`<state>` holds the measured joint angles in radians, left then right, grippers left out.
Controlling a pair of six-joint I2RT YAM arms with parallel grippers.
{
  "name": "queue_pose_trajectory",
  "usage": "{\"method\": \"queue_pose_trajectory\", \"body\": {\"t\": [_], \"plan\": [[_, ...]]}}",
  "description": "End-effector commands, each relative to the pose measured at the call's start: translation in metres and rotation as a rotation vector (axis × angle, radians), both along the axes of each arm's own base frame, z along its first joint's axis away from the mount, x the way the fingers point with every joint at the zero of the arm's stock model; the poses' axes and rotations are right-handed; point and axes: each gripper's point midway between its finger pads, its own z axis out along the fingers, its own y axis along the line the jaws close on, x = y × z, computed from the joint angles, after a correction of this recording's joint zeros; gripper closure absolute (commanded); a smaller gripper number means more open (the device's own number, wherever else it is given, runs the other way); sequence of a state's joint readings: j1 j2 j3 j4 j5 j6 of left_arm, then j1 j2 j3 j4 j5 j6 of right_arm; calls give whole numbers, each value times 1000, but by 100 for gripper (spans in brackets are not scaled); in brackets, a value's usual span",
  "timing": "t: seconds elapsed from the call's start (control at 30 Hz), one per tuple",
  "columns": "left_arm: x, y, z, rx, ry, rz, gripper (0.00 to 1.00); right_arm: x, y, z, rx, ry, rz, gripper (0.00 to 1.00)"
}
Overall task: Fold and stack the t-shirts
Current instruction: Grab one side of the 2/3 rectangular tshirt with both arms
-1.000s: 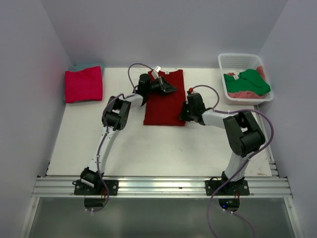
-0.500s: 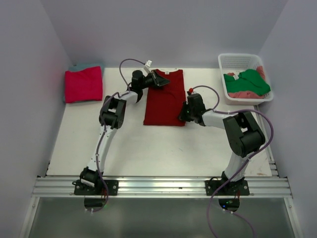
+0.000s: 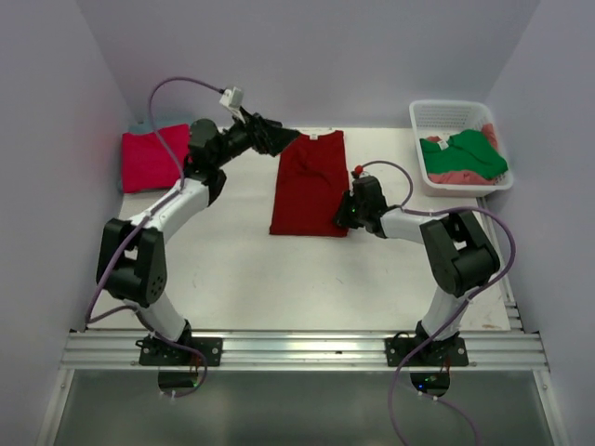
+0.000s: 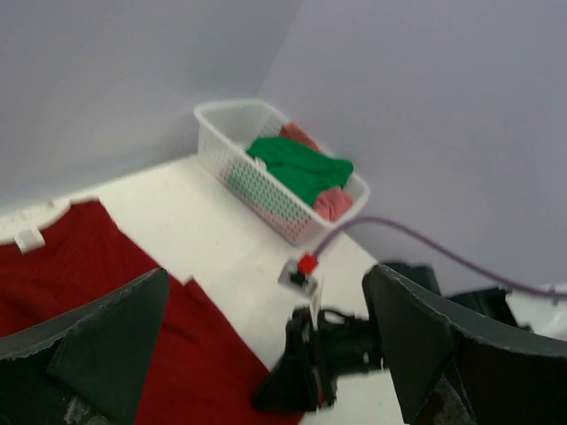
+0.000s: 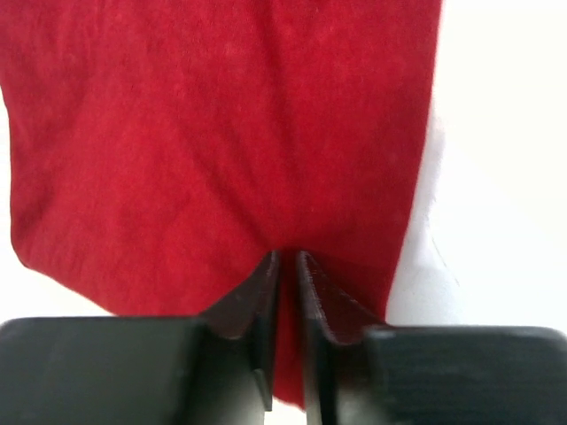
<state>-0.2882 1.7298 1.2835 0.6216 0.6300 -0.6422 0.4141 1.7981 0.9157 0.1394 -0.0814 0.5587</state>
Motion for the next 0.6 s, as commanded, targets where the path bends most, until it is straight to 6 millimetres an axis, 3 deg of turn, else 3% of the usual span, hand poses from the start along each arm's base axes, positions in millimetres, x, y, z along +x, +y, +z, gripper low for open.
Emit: {"method": "queue_pose_trajectory", "body": {"t": [0.0, 0.07, 0.13, 0.17, 0.2, 0.3, 0.57], "plan": [[-28, 8, -124, 112, 273, -26, 0, -8, -4, 24, -15, -37, 11, 80], [-54, 9, -149, 121, 343, -81, 0, -8, -9, 40, -25, -64, -4, 74], [-71, 11, -154, 127, 368, -106, 0, -12, -15, 48, -38, -71, -19, 69], [-80, 14, -166, 151, 389, -108, 0, -13, -16, 51, -41, -74, -20, 68], [-84, 19, -163, 161, 381, -82, 0, -14, -17, 63, -32, -98, -21, 67], [-97, 26, -174, 180, 428, -45, 0, -22, -21, 70, -34, -94, -30, 64], [-129, 44, -228, 257, 608, 6, 0, -44, -35, 50, -70, -12, -67, 61]]}}
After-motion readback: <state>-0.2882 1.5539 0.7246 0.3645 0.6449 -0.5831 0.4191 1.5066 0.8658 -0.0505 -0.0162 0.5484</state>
